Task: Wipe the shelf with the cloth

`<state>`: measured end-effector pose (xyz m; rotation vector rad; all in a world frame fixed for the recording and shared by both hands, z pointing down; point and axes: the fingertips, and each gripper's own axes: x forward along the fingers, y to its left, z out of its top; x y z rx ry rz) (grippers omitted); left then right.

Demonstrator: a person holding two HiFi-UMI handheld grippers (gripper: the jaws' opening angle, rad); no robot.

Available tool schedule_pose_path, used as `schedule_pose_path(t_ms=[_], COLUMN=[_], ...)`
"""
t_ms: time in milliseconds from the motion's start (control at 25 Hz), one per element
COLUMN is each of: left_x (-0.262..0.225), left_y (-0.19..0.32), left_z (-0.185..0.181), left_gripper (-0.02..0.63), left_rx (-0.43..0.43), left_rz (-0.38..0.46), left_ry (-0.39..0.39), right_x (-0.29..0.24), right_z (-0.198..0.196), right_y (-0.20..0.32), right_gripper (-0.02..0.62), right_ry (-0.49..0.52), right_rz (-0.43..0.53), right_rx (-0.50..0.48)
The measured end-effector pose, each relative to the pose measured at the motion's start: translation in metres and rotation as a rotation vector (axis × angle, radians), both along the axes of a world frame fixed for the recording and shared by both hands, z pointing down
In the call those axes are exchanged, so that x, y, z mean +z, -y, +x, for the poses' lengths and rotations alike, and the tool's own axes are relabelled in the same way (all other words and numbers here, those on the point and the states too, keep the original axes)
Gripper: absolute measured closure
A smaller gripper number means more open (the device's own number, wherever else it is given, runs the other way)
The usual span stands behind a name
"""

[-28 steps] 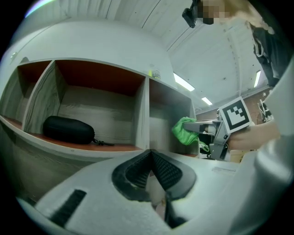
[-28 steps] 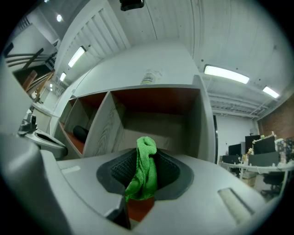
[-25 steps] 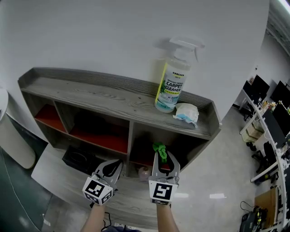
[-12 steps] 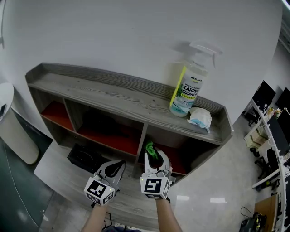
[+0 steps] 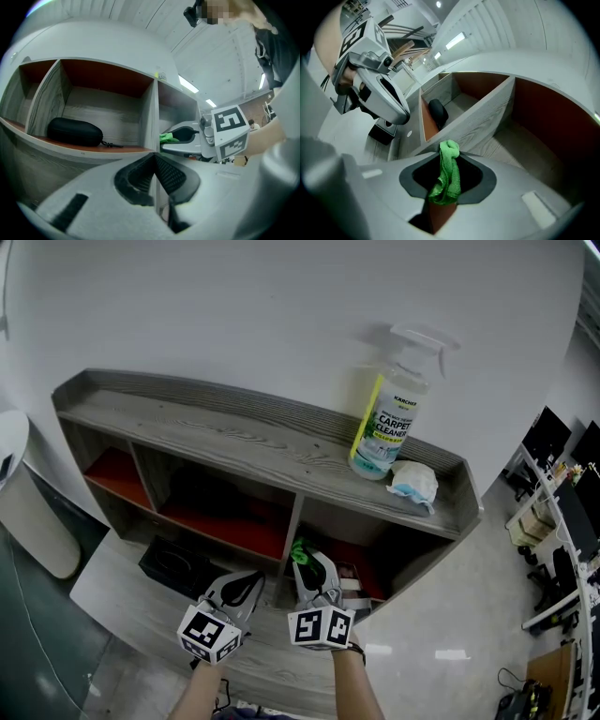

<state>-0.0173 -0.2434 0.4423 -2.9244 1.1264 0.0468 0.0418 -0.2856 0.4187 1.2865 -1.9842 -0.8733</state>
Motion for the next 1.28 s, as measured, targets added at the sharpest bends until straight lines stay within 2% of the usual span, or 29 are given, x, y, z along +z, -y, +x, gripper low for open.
schedule_pose_path(t_ms=[280,560,840,1160,1280], left_x=[-0.001,-0.003,-0.007,-0.01,-0.01], left_y=[0.0,0.003,0.003,0.004,0.003], left_z=[-0.006,-0.009,-0.004,-0.012,-0.013], left_gripper=[0.607,0.607,0.607,0.607,0.607], left_rx=[-0.019,-0.03,-0.021,-0.038,-0.037], left_rz=[0.002,0.003,0.012,0.017,0.017], left_ry=[-0.002,-0.007,-0.01,-0.011,-0.01], right_x=[-0.024,-0.072,-0.113,-0.133,-0.136], right_z=[0.005,0.009,0.012,0.012,0.014], right_y=[0.012,0.024,0.031,0.032,0.03], right_gripper=[0.495,0.495,0.495,0.495,0.495], right_ry=[-0.013,-0.011,0.031,0.046,0.116], right_rz=[0.039,0.129,0.209,0.25,0.254], right_rx=[0.003,0.01,0.031,0.043,0.057])
